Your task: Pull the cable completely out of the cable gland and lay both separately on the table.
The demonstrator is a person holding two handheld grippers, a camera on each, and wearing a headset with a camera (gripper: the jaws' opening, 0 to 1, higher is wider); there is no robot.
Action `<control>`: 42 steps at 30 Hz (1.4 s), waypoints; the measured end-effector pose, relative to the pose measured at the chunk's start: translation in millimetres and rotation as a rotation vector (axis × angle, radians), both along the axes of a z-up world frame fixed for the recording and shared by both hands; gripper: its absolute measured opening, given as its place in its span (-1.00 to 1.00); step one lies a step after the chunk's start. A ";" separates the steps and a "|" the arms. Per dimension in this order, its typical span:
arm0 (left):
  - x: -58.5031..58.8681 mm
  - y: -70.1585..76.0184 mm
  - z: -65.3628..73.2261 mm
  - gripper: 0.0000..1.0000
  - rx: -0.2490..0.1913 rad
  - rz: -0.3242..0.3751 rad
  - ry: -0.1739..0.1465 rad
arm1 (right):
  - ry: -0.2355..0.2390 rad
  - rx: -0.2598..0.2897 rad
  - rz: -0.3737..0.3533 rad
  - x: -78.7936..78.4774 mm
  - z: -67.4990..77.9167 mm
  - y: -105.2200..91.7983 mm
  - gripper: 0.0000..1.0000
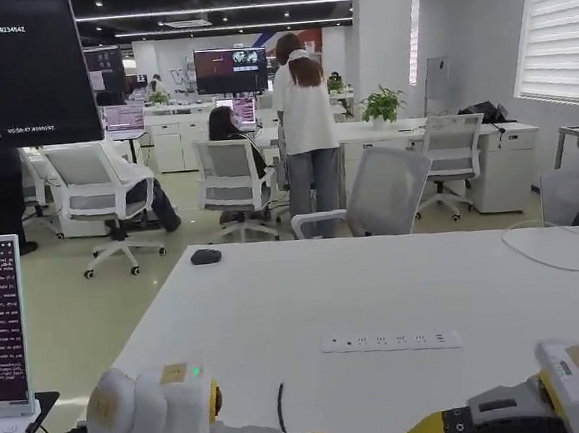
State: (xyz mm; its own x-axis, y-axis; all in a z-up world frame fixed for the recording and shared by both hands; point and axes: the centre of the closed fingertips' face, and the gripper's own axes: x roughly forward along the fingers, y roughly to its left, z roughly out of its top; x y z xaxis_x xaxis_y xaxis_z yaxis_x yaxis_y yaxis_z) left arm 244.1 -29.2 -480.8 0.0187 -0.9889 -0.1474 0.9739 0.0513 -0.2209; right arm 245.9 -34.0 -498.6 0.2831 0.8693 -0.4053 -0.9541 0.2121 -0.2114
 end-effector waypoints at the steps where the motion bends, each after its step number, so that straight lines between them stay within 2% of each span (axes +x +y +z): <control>1: 1.0 0.9 -0.5 -0.67 -0.002 0.001 0.003 | -0.001 -0.002 0.002 0.7 -0.6 0.7 -0.60; 5: 5.3 3.2 -1.3 -0.67 -0.024 0.013 0.025 | 0.011 -0.001 0.018 1.5 -4.8 4.0 -0.73; 7: 6.8 3.1 -0.8 -0.67 -0.035 0.018 0.034 | 0.024 -0.014 0.028 1.6 -11.8 4.9 -0.81; 10: 7.8 2.1 -5.7 -0.67 -0.027 0.020 0.045 | 0.036 -0.022 0.023 3.7 -17.0 5.2 -0.92; 11: 7.2 1.9 -7.5 -0.67 -0.025 0.021 0.044 | 0.048 -0.024 0.026 3.0 -18.9 4.9 -0.91; 29: 9.0 4.3 -19.2 -0.67 -0.013 0.029 0.081 | 0.074 -0.025 0.042 4.0 -31.5 4.9 -0.92; 32: 10.0 7.8 -20.5 -0.67 -0.016 0.036 0.090 | 0.083 -0.026 0.032 5.9 -35.2 1.3 -0.92; 35: 10.8 12.9 -19.6 -0.67 -0.034 0.047 0.108 | 0.092 -0.049 0.015 7.7 -41.8 -5.8 -0.92; 42: 13.0 23.0 -22.7 -0.67 -0.031 0.069 0.113 | 0.113 -0.055 -0.028 9.7 -49.3 -24.2 -0.91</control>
